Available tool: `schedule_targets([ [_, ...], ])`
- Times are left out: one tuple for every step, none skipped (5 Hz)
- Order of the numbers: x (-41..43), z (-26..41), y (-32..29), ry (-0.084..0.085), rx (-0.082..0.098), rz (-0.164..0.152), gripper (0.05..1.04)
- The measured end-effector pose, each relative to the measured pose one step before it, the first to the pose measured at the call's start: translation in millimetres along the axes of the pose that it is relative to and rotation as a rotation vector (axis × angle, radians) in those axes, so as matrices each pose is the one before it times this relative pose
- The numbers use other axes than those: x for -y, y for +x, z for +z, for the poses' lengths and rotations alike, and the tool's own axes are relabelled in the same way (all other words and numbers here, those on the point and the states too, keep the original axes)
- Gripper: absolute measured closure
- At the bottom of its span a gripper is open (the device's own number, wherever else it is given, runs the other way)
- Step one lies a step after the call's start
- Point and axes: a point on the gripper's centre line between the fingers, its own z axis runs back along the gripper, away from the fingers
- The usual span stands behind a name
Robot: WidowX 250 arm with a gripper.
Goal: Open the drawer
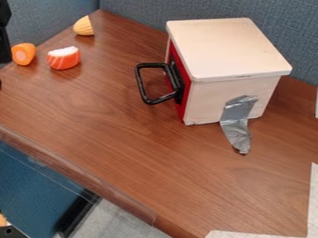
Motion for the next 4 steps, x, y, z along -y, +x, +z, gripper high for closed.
schedule_targets([
  [1.8, -4.93, 1.51, -0.0216, 0.0057, 0.0183, 0.083],
  [-1.27, -3.33, 32.87, 0.01, 0.0439, 0.1627, 0.083],
  [-2.47, -2.13, 18.26, 0.0368, 0.0353, 0.1387, 0.083],
  [-0.15, -2.25, 15.33, 0.0222, 0.0454, 0.1469, 0.083],
])
